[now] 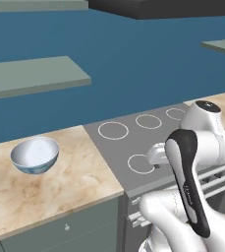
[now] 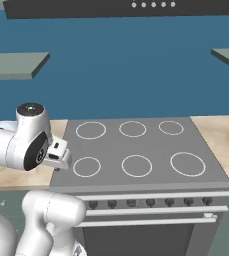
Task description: Pick the cup and bowl from the counter and place them on the counter next to the sink.
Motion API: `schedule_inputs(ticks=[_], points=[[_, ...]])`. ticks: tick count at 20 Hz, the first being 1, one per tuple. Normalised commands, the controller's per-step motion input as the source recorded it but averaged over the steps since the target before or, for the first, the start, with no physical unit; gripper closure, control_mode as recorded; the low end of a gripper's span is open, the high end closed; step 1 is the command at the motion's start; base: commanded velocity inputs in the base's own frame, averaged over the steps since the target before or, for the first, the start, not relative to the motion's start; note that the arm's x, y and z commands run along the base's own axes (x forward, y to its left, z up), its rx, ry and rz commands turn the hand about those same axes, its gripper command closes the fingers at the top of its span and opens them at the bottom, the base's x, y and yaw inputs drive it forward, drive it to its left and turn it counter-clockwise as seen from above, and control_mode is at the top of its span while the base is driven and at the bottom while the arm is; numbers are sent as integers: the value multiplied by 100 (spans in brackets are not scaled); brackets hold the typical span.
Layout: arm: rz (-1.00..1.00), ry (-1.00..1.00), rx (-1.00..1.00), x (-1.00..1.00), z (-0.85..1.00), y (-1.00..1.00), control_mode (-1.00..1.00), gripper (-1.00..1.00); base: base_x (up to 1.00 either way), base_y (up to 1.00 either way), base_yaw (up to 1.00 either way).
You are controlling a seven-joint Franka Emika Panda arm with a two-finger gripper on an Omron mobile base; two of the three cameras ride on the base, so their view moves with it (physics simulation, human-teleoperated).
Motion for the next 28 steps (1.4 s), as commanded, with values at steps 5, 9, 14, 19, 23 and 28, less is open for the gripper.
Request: schedule_inputs(ticks=[5,9,14,19,23,28], points=[[-9,2,0,8,-19,73,-100,-100,0,0,0],[-20,0,0,10,-13,58,-100,-100,0,0,0],[-16,0,0,51,-23,50,-100,-100,0,0,0],[-2,0,0,71,-6,59,-100,-100,0,0,0],[16,5,1,37,0,33,-100,-100,0,0,0],[21,9,2,21,0,21,-100,-100,0,0,0]])
